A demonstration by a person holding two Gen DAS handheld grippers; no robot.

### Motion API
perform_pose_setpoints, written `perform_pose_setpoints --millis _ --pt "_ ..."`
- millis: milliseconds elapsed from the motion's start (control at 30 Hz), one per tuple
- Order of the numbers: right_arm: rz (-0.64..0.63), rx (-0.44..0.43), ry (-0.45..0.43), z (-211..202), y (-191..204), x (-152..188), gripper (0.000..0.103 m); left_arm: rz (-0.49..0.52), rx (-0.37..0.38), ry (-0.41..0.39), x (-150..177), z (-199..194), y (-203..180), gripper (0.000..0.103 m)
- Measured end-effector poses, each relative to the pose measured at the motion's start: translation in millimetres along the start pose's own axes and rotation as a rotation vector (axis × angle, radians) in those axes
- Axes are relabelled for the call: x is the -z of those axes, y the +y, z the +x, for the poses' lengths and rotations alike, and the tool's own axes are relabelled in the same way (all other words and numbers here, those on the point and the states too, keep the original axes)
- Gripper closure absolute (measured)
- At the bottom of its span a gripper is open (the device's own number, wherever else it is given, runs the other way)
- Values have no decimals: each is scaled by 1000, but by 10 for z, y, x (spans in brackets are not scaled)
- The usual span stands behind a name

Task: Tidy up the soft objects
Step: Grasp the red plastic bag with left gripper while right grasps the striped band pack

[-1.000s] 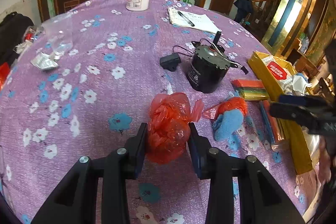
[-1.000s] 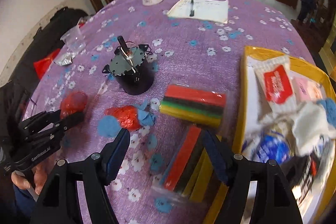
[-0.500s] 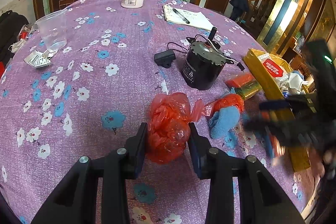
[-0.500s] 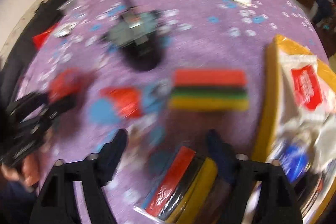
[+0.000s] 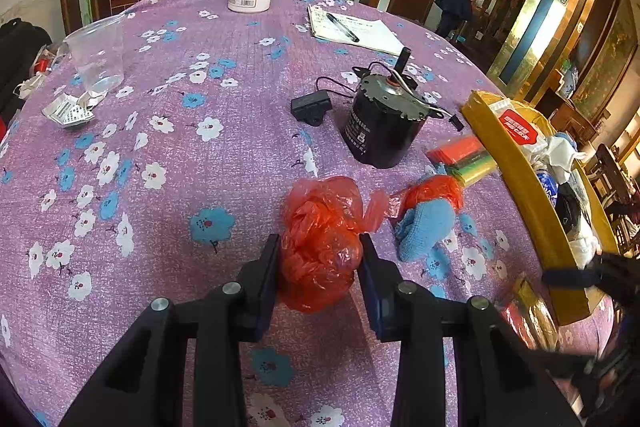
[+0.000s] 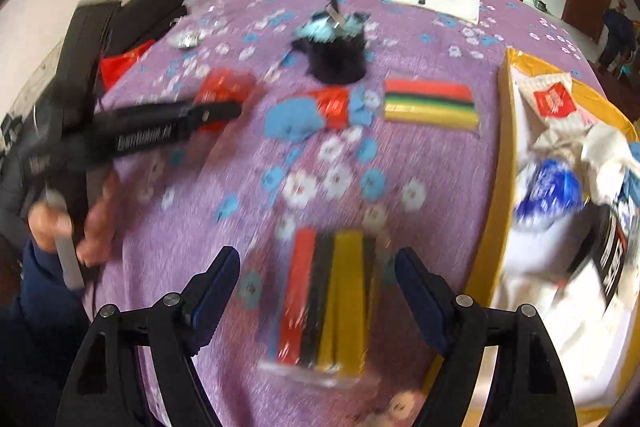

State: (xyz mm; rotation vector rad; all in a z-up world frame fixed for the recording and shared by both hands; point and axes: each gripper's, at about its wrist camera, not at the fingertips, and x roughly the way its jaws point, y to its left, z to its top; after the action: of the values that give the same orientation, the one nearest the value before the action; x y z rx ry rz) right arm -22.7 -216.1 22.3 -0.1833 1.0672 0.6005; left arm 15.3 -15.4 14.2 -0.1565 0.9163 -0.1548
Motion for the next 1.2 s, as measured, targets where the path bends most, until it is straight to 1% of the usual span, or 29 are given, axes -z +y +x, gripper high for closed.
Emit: perform_pose_setpoints --millis 67,100,167,200,233,267,333,433,533,633,733,767,933,1033,1200 --pt "-19 43 12 78 80 35 22 6 1 1 2 5 -11 68" --pt "-24 64 23 132 104 83 25 7 1 2 3 9 -11 68" --pt "-55 135 15 158 150 148 32 5 2 5 3 15 -4 68" --pt "-63 158 6 161 157 166 37 4 3 6 4 17 -2 68" --pt "-56 162 -2 147 141 167 52 3 4 7 3 20 0 68" --pt "-52 171 -6 131 121 154 55 3 4 8 2 22 2 68" --pt "-20 113 -14 106 52 127 55 4 4 8 0 24 -5 68" --pt "-10 101 -31 102 25 79 55 2 5 9 0 30 1 68" --pt "12 89 -84 56 41 40 56 4 7 10 -2 33 -6 68" --pt "59 80 -163 -21 18 -45 56 14 13 3 1 22 -31 68" --pt "101 99 -227 -39 -11 -119 56 30 26 -10 4 -6 -60 68" --pt "113 103 -234 -29 -17 -136 56 35 30 -16 10 -19 -70 68" --pt "184 52 -272 35 -64 -88 56 84 64 -60 33 -123 -175 68" --pt "189 51 -276 85 -58 -38 56 114 82 -84 48 -178 -237 68" --pt "199 36 -310 38 -68 2 56 136 90 -104 57 -217 -293 68"
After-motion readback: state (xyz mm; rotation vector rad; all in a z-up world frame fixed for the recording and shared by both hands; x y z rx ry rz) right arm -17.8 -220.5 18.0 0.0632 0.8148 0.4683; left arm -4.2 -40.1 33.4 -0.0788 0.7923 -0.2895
